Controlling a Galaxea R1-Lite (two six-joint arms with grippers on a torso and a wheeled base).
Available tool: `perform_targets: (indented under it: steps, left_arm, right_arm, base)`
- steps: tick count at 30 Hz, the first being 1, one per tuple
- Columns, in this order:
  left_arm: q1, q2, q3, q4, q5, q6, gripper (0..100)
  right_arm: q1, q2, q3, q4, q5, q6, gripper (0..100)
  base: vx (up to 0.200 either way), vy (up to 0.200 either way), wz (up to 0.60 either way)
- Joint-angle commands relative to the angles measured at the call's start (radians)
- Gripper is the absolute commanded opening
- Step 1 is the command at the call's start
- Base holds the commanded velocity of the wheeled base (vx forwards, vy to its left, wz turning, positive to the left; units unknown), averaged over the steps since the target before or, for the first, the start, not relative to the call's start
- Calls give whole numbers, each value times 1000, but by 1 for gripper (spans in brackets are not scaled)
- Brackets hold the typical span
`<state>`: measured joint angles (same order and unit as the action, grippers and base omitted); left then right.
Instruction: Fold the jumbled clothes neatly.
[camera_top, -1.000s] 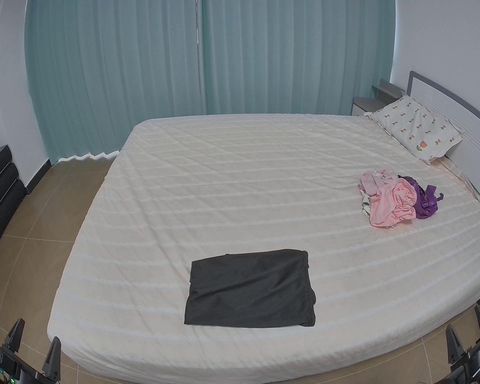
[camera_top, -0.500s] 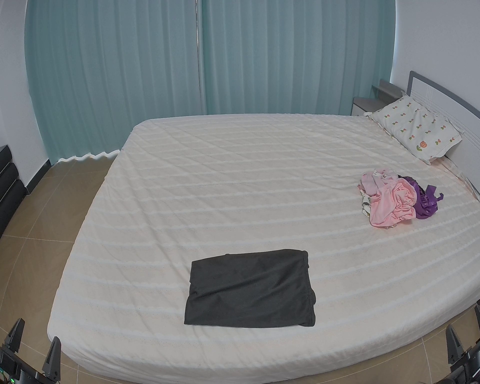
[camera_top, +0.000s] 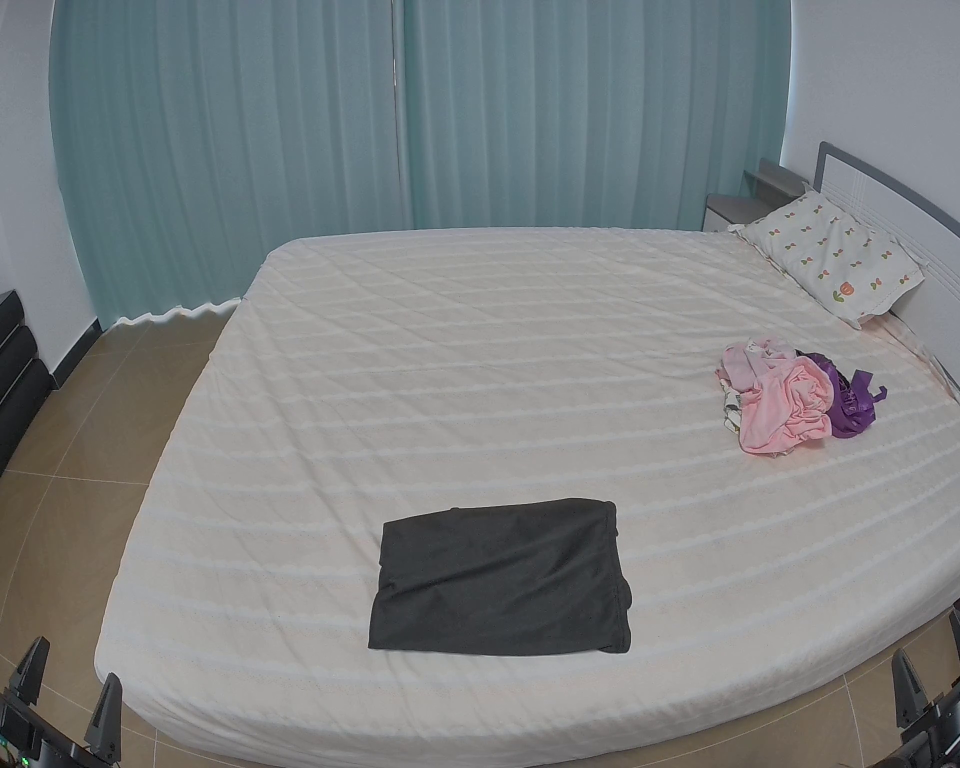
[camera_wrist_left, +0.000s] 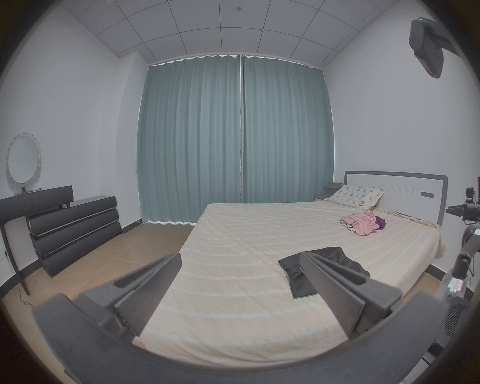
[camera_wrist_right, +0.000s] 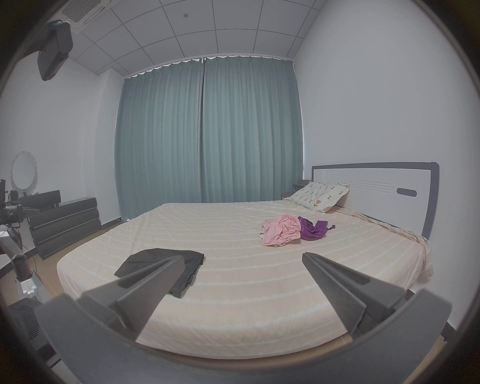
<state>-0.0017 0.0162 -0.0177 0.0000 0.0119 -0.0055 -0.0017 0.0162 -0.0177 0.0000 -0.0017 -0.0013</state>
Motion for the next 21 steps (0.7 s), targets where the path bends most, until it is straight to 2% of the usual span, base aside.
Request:
perform_targets:
  steps: [1,21]
  left_arm:
    - [0,-13,18,0,0,-1,100]
    - [0,-13,18,0,0,-1,100]
  right_arm:
    - [0,-15,18,0,0,3,100]
    - [0,-15,18,0,0,9,100]
  base:
    - [0,0,0]
    - [0,0,0]
